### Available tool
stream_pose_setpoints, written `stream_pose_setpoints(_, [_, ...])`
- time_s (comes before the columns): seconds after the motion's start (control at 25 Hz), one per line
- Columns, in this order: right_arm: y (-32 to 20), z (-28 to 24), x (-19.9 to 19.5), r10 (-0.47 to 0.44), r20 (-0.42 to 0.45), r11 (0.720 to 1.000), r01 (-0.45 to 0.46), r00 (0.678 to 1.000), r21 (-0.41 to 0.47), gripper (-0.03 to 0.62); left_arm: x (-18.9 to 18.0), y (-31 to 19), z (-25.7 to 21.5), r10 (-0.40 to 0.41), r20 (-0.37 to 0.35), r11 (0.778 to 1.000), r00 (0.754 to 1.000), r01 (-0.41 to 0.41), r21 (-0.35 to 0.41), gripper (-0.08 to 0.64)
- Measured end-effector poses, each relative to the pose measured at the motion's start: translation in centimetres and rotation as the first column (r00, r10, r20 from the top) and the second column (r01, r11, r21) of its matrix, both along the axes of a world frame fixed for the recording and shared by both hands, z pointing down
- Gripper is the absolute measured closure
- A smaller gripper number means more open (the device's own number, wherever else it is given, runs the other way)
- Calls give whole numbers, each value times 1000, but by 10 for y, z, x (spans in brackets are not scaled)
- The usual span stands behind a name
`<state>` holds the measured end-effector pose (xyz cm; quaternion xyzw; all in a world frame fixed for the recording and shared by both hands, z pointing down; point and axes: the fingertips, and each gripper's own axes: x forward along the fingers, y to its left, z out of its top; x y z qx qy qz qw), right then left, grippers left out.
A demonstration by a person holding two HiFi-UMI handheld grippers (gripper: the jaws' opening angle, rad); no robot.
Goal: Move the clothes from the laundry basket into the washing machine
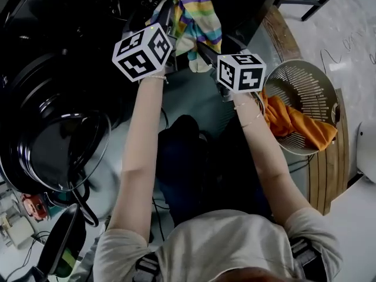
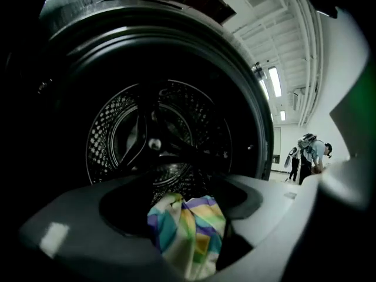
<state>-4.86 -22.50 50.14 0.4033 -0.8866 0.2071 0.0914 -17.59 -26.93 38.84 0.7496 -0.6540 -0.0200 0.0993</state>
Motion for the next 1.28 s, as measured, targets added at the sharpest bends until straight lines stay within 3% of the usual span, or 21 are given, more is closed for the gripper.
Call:
stream_pose_setpoints(0.16, [-10,28,-23,4,-53,1000,-6,999,-26,259,6,34,-9,9,-12,1000,1000,-9,17,261])
stream_pose_setpoints(0.32, [-18,60,-44,-70,-112,995,62,991,-73,259,1,64,-22,-48,-116,998,992,44,-39,262])
stream_pose_setpoints(0.4, [-23,60,-50,-98,-105,991,87,990,-99,297,4,71,-26,-55,-121,998,991,54,-12,262])
stream_pose_setpoints(0.44, [-24,52,-54,-116,-100,990,107,988,-90,431,5,71,-27,-46,-85,999,995,47,4,262])
stream_pose_setpoints(0.48, [-24,41,-60,-137,-94,989,132,986,-61,503,5,68,-25,-31,-34,999,999,31,16,262])
stream_pose_setpoints(0.52, [-23,29,-66,-162,-85,987,161,983,-17,518,5,64,-23,-11,20,1000,1000,10,24,264])
stream_pose_setpoints(0.6, [-23,2,-76,-201,-64,975,205,978,79,528,0,59,-17,20,85,999,996,-23,34,267])
stream_pose_setpoints(0.72, [-35,-26,-87,-204,-71,961,214,976,175,529,-13,59,-17,-21,78,999,997,18,36,336])
stream_pose_setpoints(0.84, [-49,-42,-95,-202,-86,953,216,976,214,529,-14,59,-23,-51,105,996,993,43,76,376])
stream_pose_setpoints(0.96, [-65,-60,-101,-192,-108,942,214,975,260,529,-12,54,-11,-50,169,998,984,44,42,379])
stream_pose_setpoints(1.16, [-98,-97,-119,-153,-118,923,185,981,337,529,-2,49,-14,-59,345,996,937,34,77,379])
stream_pose_setpoints(1.28, [-123,-108,-131,-119,-143,920,163,982,355,529,4,47,-11,-38,338,998,940,17,66,380])
